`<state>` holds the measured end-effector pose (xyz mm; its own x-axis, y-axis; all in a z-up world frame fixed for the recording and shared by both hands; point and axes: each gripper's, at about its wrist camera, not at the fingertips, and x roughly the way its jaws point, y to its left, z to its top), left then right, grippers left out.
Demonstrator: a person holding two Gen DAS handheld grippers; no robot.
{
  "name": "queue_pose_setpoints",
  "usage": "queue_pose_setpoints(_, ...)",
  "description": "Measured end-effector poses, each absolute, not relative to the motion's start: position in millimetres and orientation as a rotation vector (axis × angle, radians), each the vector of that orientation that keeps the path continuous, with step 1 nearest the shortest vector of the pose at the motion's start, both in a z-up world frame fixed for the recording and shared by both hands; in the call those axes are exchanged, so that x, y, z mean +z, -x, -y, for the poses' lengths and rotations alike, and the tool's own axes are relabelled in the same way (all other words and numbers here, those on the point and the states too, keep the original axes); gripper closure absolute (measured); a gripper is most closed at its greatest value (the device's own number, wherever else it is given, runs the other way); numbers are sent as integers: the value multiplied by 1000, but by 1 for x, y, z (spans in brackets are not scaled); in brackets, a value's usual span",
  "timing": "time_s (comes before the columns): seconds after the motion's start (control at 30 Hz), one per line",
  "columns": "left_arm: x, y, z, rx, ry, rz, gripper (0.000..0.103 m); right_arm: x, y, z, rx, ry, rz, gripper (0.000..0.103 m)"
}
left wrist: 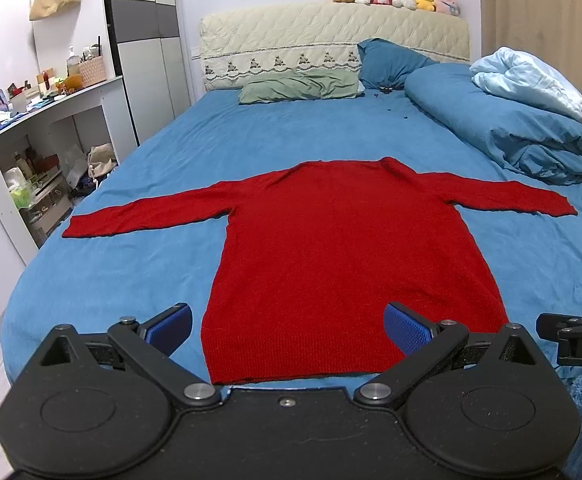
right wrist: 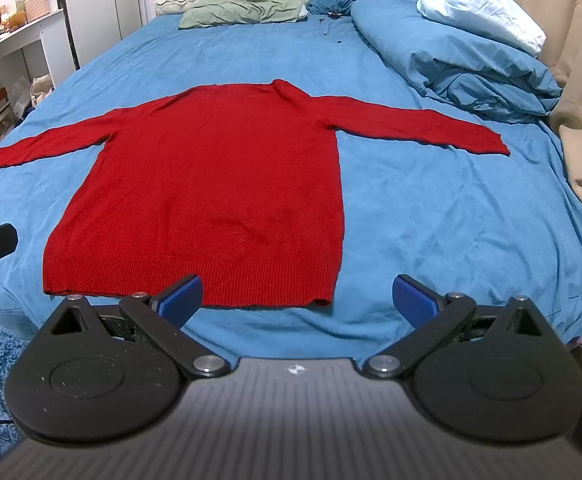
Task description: Fold small clothes
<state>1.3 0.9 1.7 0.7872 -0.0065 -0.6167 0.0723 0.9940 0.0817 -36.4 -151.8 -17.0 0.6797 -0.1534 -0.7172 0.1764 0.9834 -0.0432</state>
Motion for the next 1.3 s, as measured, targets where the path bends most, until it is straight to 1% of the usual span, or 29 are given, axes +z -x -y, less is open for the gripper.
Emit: queue_pose_setpoints(1.3,3,-2,-4,-35,-95,-663,0,-14,38,147,-178,-22,-799,0)
